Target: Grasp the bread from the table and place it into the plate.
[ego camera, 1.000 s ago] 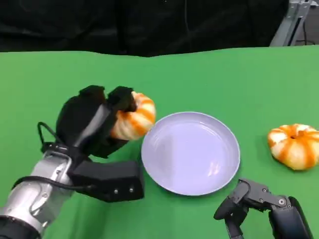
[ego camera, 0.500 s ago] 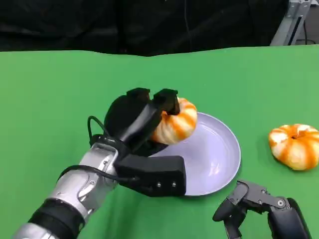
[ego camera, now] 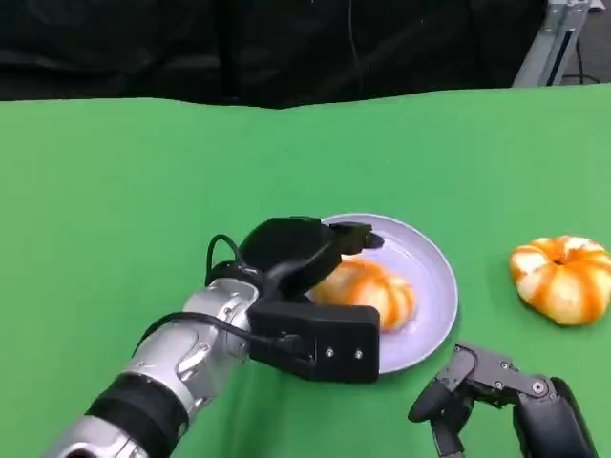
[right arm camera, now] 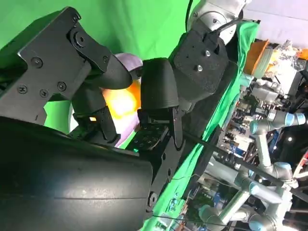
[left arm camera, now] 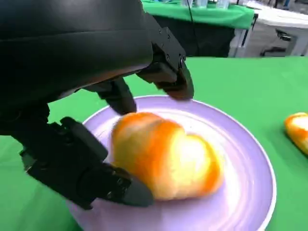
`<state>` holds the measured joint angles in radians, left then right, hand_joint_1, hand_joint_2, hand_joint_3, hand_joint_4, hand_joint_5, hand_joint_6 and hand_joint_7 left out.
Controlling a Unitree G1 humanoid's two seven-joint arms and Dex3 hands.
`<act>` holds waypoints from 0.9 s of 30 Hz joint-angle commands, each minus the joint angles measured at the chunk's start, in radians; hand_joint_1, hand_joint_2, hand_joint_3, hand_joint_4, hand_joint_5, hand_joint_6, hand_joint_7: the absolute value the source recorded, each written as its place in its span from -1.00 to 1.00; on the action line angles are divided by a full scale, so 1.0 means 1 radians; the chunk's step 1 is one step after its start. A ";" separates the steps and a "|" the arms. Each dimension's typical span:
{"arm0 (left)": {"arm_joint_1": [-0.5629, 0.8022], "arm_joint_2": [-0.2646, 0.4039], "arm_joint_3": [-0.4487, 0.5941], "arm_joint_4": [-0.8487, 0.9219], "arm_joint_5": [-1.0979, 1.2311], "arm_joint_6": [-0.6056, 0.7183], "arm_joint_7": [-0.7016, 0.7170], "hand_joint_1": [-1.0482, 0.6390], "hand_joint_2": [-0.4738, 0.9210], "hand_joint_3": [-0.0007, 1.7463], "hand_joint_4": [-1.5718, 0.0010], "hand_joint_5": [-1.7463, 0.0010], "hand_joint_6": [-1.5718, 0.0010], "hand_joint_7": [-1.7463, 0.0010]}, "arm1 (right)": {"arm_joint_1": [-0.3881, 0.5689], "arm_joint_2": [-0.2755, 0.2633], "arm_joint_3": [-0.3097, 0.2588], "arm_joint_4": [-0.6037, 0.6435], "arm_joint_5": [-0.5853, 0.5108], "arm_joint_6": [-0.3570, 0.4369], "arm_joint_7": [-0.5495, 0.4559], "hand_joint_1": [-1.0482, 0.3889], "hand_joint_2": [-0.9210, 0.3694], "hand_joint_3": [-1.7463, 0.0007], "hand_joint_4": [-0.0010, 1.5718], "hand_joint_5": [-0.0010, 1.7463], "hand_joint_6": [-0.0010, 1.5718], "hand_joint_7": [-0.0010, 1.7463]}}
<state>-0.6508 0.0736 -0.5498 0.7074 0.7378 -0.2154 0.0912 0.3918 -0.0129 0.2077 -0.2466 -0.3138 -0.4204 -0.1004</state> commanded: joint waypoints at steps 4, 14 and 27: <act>-0.020 0.034 -0.023 -0.049 0.029 0.056 -0.078 -0.56 1.00 -0.64 0.86 0.78 0.84 0.95 | -0.001 -0.004 -0.004 0.005 0.003 -0.001 -0.006 0.46 0.00 -0.59 0.05 0.85 0.09 0.47; 0.036 0.104 -0.015 -0.218 0.030 0.114 -0.165 -0.75 1.00 -0.53 0.98 0.99 0.96 0.97 | -0.004 -0.007 -0.006 0.012 0.002 -0.007 -0.007 0.47 -0.01 -0.58 0.06 0.84 0.09 0.47; 0.344 0.228 0.222 -0.622 -0.248 0.065 -0.240 -0.35 1.00 -0.69 0.63 0.64 0.65 0.90 | -0.005 -0.001 0.001 0.009 -0.016 -0.003 -0.018 0.45 0.02 -0.58 0.08 0.79 0.11 0.47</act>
<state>-0.3478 0.2765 -0.3621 0.1385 0.5307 -0.1407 -0.1261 0.3827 -0.0114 0.2092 -0.2272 -0.3341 -0.4228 -0.1125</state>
